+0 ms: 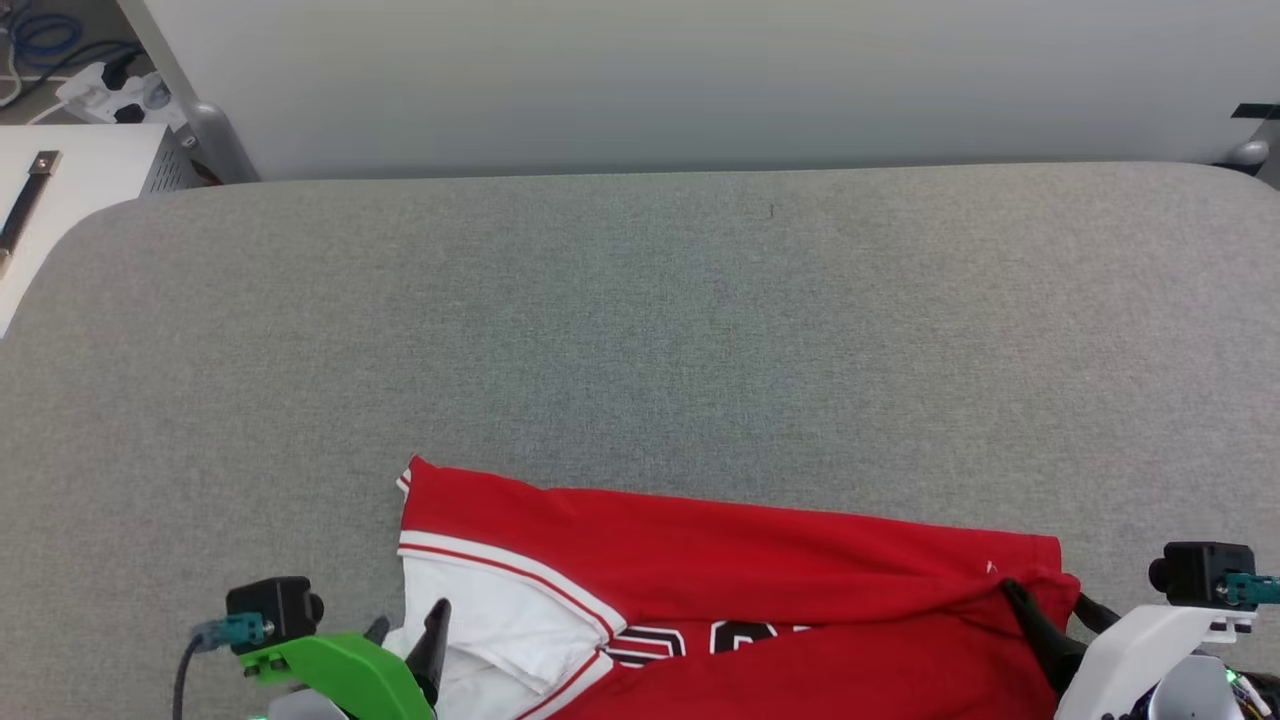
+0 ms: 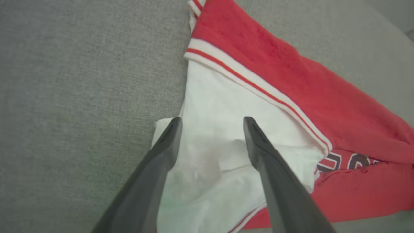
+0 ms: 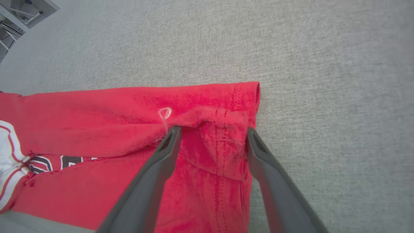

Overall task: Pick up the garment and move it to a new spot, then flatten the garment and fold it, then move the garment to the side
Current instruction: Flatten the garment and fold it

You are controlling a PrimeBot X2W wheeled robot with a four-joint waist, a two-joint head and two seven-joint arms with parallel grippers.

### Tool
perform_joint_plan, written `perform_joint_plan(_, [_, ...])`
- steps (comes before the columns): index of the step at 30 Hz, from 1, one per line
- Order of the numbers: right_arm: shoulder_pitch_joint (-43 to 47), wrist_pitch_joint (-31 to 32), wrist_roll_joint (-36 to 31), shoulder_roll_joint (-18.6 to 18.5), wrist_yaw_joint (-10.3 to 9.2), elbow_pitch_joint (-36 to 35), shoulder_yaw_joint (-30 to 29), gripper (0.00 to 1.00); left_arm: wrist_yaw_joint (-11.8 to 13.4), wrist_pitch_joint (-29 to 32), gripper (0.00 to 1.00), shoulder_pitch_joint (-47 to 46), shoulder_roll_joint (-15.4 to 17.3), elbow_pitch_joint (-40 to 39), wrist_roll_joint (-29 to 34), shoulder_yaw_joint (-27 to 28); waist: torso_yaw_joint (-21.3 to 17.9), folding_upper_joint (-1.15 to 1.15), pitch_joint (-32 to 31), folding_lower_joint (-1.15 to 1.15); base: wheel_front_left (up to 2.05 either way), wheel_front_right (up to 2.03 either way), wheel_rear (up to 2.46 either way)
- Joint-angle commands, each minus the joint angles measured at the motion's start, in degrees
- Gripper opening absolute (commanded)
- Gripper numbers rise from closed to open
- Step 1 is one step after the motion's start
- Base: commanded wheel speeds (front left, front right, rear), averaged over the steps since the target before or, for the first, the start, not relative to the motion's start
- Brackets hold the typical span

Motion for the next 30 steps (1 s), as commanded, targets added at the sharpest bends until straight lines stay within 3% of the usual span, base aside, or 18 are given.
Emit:
perform_joint_plan(1, [1.0,-0.2,-0.7,0.2,-0.05,-1.6,-0.5,1.00,0.6,-1.5,1.00,-1.2,-0.2,-1.1,0.8,0.8,0.0,0.00,-0.8,0.00,0.00,0.00,0.00])
perform_joint_plan(7, [3.5,2.4,-2.2,1.1,-0.05,-8.4,-3.5,1.00,3.3,-7.6,1.00,-2.4,0.8,-5.5,6.4,2.0,0.0,0.00,-2.2,0.00,0.00,0.00,0.00])
perform_joint_plan(14, [4.7,10.0,-3.4,1.3,-0.05,-11.5,-8.7,1.00,6.7,-14.6,1.00,-3.4,1.8,-10.7,14.2,1.9,0.2,0.00,-2.6,0.00,0.00,0.00,0.00])
perform_joint_plan(19, [2.9,15.0,-2.0,0.1,-0.05,-10.1,-9.5,1.00,8.6,-17.2,1.00,-4.9,2.7,-14.5,19.4,0.8,1.0,0.00,-0.9,0.00,0.00,0.00,0.00])
perform_joint_plan(30, [-1.5,17.4,0.6,-1.8,-0.05,-4.6,-6.2,1.00,10.2,-18.2,1.00,-7.7,1.5,-17.8,23.1,-0.9,4.3,0.00,4.8,0.00,0.00,0.00,0.00])
